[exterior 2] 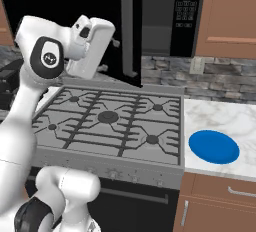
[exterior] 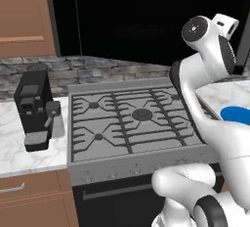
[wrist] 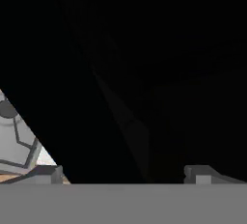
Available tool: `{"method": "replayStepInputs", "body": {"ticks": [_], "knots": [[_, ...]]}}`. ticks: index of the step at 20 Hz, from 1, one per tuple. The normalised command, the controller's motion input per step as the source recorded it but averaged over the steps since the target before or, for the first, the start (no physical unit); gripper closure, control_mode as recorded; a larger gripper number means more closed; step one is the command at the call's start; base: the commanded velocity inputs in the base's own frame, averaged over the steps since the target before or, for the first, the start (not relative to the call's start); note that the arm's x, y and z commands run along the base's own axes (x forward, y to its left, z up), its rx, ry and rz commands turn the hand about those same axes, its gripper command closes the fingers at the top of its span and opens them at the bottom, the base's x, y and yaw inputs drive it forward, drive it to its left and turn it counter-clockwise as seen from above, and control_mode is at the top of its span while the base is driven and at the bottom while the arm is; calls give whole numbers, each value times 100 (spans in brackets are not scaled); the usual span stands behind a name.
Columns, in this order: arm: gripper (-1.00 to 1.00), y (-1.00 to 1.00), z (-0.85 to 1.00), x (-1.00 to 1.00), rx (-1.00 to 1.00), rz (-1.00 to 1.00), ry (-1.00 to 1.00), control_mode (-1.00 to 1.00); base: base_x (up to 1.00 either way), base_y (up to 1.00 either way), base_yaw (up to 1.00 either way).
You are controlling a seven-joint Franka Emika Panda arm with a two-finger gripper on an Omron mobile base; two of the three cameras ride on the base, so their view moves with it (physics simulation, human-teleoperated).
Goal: Pick the chicken drumstick from the counter and place it in the microwave. Then turn on the microwave.
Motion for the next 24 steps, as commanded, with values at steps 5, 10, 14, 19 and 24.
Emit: {"method": "replayStepInputs", "body": {"ticks": [5,10,14,19,24], "knots": [[-100,-24,0,54,4,32,0,-100,0,0,0],[-100,-21,0,56,1,37,0,-100,0,0,0],[-100,-19,0,57,0,38,0,-100,0,0,0],[-100,-14,0,60,0,35,0,-100,0,0,0],[-100,-9,0,59,1,31,0,-100,0,0,0]]}}
